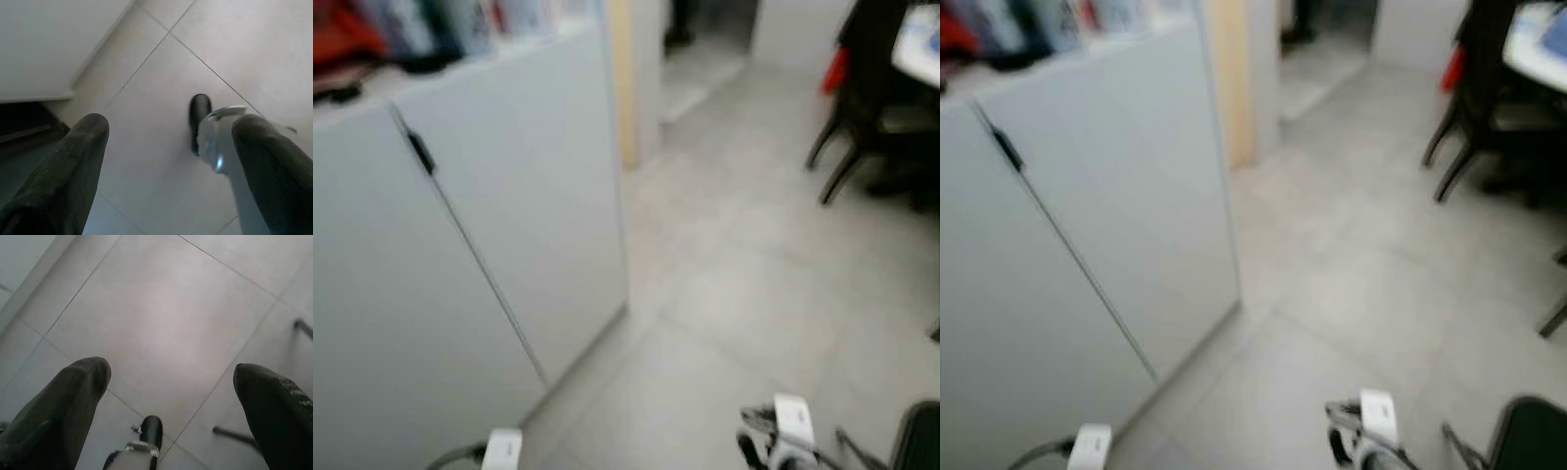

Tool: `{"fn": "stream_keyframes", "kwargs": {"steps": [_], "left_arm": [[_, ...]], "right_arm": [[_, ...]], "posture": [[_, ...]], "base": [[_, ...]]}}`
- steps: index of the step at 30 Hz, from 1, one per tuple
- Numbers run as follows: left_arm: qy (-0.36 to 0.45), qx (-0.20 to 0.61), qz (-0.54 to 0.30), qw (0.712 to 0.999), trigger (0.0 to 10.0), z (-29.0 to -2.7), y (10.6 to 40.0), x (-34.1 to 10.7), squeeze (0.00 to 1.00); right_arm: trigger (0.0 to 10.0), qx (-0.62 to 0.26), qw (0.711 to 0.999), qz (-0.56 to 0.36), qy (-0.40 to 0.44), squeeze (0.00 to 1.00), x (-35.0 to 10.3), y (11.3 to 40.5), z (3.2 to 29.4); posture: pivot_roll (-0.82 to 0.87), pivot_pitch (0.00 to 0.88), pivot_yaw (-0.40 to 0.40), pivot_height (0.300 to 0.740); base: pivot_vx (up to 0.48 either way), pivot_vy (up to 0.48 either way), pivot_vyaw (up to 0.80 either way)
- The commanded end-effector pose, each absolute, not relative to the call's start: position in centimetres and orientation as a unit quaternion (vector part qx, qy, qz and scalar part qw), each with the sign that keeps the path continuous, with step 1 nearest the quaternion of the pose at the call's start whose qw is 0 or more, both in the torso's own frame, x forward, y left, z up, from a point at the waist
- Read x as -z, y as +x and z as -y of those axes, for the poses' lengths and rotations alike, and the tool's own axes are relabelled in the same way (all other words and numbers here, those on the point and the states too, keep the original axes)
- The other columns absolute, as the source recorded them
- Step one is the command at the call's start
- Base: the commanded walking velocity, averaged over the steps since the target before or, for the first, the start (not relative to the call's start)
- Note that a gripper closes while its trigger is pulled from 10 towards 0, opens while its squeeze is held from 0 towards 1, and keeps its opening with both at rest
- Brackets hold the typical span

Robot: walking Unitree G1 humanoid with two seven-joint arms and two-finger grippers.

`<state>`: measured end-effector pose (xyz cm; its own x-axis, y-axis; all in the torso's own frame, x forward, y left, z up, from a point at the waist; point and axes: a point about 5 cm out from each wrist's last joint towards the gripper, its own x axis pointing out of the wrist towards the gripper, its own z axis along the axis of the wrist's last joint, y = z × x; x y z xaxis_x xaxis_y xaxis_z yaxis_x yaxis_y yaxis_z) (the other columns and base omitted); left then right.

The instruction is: Restocking fridge

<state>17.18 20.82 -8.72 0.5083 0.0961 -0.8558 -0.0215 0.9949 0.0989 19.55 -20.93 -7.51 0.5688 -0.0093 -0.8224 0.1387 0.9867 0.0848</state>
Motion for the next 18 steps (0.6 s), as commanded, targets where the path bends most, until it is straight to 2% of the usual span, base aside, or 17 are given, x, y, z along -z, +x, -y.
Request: {"fn": "stream_keyframes", "kwargs": {"steps": [1, 18], "left_arm": [[0.031, -0.051, -0.498, 0.865, 10.0, -21.57, 16.73, 8.78, 0.0], [0.023, -0.056, -0.498, 0.865, 10.0, -21.51, 16.78, 8.78, 0.0]], "right_arm": [[10.0, 0.03, 0.882, -0.465, 0.075, 0.0, 7.59, 19.77, 19.85], [10.0, 0.023, 0.881, -0.468, 0.067, 0.0, 7.5, 19.9, 20.04]], "posture": [[0.06, 0.0, -0.011, 0.74], [0.06, 0.0, -0.023, 0.74]], "base": [[0.0, 0.0, 0.8], [0.0, 0.0, 0.8]]}}
